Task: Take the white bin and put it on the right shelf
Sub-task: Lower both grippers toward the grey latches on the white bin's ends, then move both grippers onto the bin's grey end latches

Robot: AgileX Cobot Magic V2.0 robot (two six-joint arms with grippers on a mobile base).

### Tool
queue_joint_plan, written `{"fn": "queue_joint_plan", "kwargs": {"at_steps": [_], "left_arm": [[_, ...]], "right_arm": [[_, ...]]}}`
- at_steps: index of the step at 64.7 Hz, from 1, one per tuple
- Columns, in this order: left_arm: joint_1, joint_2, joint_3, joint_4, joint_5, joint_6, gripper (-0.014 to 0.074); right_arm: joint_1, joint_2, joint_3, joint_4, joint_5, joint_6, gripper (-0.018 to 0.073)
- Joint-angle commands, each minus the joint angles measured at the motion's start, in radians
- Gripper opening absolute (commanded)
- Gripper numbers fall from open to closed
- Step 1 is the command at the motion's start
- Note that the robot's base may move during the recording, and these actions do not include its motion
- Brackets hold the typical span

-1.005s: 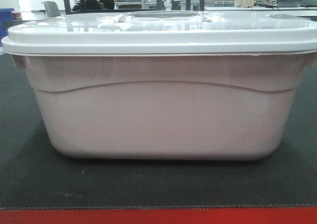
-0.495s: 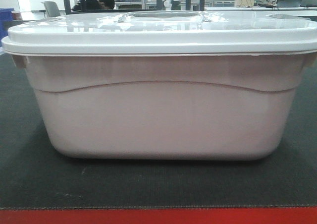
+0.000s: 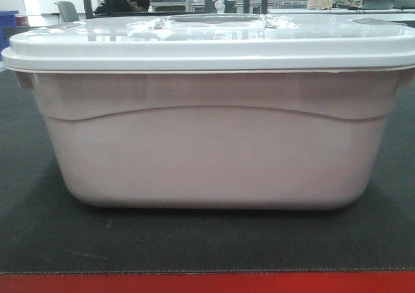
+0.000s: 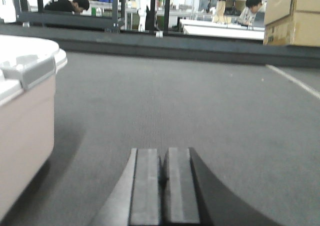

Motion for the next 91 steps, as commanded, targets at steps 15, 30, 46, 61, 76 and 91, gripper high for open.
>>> {"fn": "queue_joint_plan", "kwargs": {"at_steps": [15,30,46,61,76,91], "left_arm": [[-0.008,0.025,-0.143,0.0,-0.053,-0.006,-0.0117],[-0.008,0.143,-0.286,0.0,-0.027,-0.006,-0.0117],[-0.008,0.336,-0.499,0.006,0.05,-0.006,-0.0117],[-0.008,0.534,-0.739,0.006,0.411,-0.006,-0.0117],[-0.008,0.695,-0.92,-0.049,0.583,-0.006,-0.0117],[-0.008,0.842,-1.085,-0.19,0.761,-0.006,-0.0117]], "right_arm": [[0.001,-0.016,-0.123,0.028,-0.086,0.055,0.0057],[0.001,0.047,-0.278,0.028,0.052,0.053,0.0057],[0.001,0.206,-0.414,0.028,0.069,0.053,0.0057],[0.001,0.361,-0.594,0.028,0.217,0.053,0.0057],[0.001,0.581,-0.85,0.028,0.496,0.053,0.0057],[0.001,0.844,-1.14,0.028,0.849,0.05,0.0057]]}}
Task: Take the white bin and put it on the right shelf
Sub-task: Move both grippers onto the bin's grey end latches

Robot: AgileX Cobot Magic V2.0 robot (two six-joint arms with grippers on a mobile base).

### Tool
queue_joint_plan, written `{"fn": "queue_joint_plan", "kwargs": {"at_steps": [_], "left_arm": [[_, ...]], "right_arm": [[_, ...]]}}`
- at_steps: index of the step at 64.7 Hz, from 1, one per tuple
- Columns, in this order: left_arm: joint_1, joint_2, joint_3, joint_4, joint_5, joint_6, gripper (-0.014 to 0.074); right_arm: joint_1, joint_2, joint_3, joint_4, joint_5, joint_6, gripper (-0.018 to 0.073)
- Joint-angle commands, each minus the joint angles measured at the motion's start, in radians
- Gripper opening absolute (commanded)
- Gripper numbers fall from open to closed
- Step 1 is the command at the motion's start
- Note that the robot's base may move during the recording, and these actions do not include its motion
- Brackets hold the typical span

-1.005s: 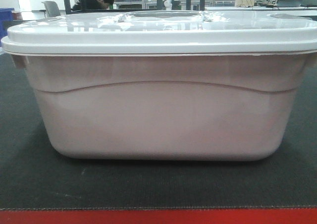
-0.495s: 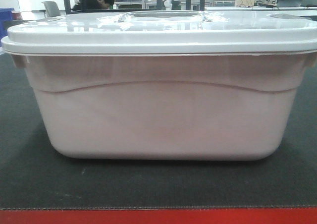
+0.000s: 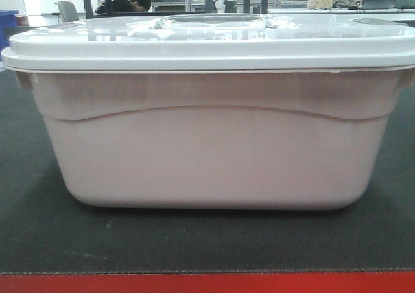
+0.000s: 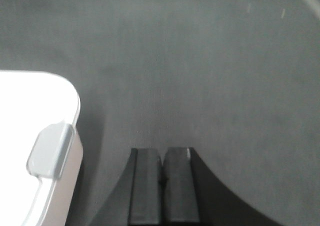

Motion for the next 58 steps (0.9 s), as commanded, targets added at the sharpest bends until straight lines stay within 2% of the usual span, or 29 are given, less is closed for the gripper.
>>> {"fn": "queue_joint_plan", "kwargs": {"at_steps": [1,12,21,29,39,58], "left_arm": [[-0.008,0.052,-0.101,-0.086,0.011,-0.006,-0.0117],[-0.008,0.156,-0.198,-0.106,0.114,-0.006,-0.0117],[-0.008,0.24,-0.203,-0.106,0.149,-0.004,-0.0117],[-0.008,0.312,-0.203,-0.104,0.151,-0.004,-0.0117],[-0.008,0.406,-0.203,-0.118,0.153,-0.004,-0.0117],[-0.008,0.522,-0.203,-0.13,0.147,-0.003,-0.0115]], "right_arm": [[0.001,0.092,-0.134,-0.001,0.071,0.0,0.0057],[0.001,0.243,-0.273,-0.001,0.218,0.0,0.0057],[0.001,0.336,-0.282,0.028,0.259,0.0,0.0057],[0.001,0.405,-0.282,0.094,0.317,0.0,0.0057],[0.001,0.466,-0.282,0.152,0.348,0.0,0.0057],[0.001,0.529,-0.282,0.156,0.343,-0.001,0.0057]]}}
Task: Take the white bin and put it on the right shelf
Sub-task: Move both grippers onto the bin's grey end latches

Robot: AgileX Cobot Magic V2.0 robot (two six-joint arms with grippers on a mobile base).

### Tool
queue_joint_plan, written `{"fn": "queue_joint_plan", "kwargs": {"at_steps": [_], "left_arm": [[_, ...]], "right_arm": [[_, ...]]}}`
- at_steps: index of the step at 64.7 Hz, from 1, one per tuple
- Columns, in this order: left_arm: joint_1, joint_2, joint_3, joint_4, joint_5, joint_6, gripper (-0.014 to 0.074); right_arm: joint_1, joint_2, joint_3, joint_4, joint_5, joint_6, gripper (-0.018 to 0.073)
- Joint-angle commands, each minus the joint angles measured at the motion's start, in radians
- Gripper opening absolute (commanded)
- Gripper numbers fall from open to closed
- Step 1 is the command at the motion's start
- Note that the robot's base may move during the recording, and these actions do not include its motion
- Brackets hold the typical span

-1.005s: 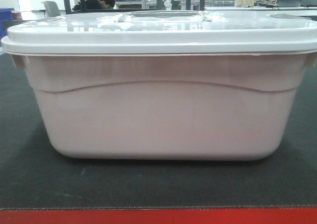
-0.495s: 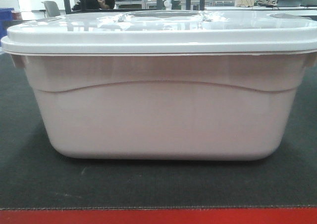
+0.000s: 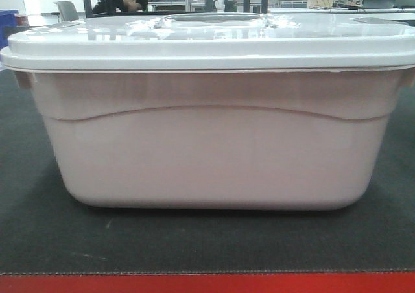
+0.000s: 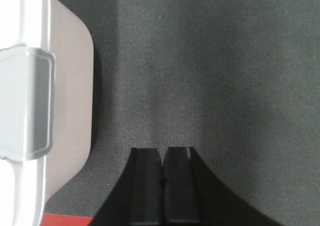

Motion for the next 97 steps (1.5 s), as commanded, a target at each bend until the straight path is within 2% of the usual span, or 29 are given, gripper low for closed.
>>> {"fn": "queue_joint_plan", "kwargs": {"at_steps": [1,8,15,20,23,28,32,35,49,57,62,69,80,84,92,94,97], "left_arm": [[-0.008,-0.01,-0.036,-0.029,-0.048,-0.003,-0.0114],[-0.008,-0.01,-0.037,-0.029,-0.069,-0.003,-0.0111],[-0.008,-0.01,-0.042,-0.029,-0.09,-0.003,-0.0057],[-0.008,-0.01,-0.042,-0.03,-0.092,-0.003,0.0058],[-0.008,-0.01,-0.042,-0.03,-0.09,-0.003,0.0176],[-0.008,-0.01,-0.042,-0.045,-0.094,-0.003,0.0355],[-0.008,-0.01,-0.042,-0.059,-0.096,-0.003,0.0465],[-0.008,-0.01,-0.042,-0.07,-0.096,-0.003,0.0498],[-0.008,-0.01,-0.072,-0.102,-0.096,-0.003,0.049],[-0.008,-0.01,-0.121,-0.16,-0.063,-0.002,0.049],[-0.008,-0.01,-0.151,-0.239,-0.046,0.0,0.0491],[-0.008,-0.01,-0.179,-0.387,-0.042,0.077,0.0491],[0.013,-0.001,-0.18,-0.518,-0.013,0.161,0.049],[0.038,0.013,-0.18,-0.613,0.021,0.208,0.049],[0.09,0.048,-0.18,-0.917,0.089,0.369,0.049],[0.103,0.057,-0.18,-0.962,0.091,0.391,0.049],[0.117,0.068,-0.18,-0.978,0.091,0.405,0.049]], "right_arm": [[0.001,-0.012,-0.036,0.017,-0.032,-0.003,0.0057],[0.001,-0.003,-0.036,0.017,-0.031,-0.044,0.008],[0.001,-0.001,-0.036,0.017,-0.038,-0.058,0.0228],[0.001,-0.001,-0.036,0.017,-0.048,-0.058,0.0395],[0.001,-0.001,-0.036,0.017,-0.049,-0.058,0.0508],[0.001,0.001,-0.036,0.017,-0.044,-0.058,0.0638],[0.001,0.001,-0.036,0.017,-0.039,-0.057,0.0634],[0.001,0.001,-0.036,0.017,-0.041,-0.055,0.0632],[0.001,0.001,-0.036,0.04,-0.076,-0.015,0.0632],[-0.009,0.001,-0.036,0.169,-0.102,-0.017,0.0632],[-0.014,0.001,-0.036,0.276,-0.116,-0.044,0.0632],[-0.014,0.001,-0.036,0.458,-0.117,-0.134,0.0632],[-0.033,0.001,-0.036,0.565,-0.115,-0.197,0.0632],[-0.06,0.001,-0.036,0.614,-0.105,-0.213,0.0632],[-0.127,0.001,-0.04,0.82,-0.045,-0.33,0.0632],[-0.141,0.001,-0.04,0.876,-0.03,-0.365,0.0632],[-0.159,0.004,-0.04,0.926,-0.011,-0.394,0.0632]]}}
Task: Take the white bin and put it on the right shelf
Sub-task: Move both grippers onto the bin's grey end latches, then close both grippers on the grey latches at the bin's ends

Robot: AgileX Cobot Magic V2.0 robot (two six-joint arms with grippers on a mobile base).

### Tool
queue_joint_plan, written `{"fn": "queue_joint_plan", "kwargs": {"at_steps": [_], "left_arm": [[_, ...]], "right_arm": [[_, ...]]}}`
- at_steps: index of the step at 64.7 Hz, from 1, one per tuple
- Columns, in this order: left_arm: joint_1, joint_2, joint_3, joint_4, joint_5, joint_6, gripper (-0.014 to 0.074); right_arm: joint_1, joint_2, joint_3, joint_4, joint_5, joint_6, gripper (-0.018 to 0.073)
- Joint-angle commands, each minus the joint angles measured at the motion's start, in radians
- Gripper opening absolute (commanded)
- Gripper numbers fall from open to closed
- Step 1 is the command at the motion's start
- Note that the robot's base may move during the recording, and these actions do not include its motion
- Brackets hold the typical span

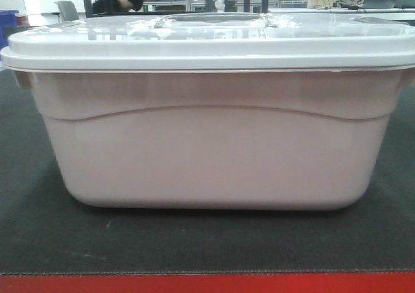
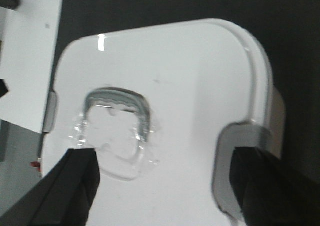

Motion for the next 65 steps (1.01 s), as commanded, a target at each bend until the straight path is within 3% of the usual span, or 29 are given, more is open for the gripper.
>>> {"fn": "queue_joint_plan", "kwargs": {"at_steps": [1,10,30,42,65], "left_arm": [[0.028,-0.009,-0.034,-0.157,0.0,0.057,0.049],[0.069,0.046,-0.034,-0.124,0.076,0.096,0.049],[0.076,0.168,-0.034,-0.102,0.184,0.197,0.049],[0.076,0.195,-0.031,-0.056,0.211,0.208,0.049],[0.074,0.195,-0.031,-0.041,0.246,0.225,0.049]], "right_arm": [[-0.037,-0.017,-0.036,0.185,0.022,-0.082,0.0632],[-0.078,0.032,-0.035,0.187,0.072,-0.102,0.0632],[-0.095,0.171,-0.035,0.184,0.142,-0.19,0.0632],[-0.095,0.176,-0.034,0.117,0.163,-0.213,0.0632],[-0.095,0.176,0.069,0.136,0.181,-0.231,0.0632]]}}
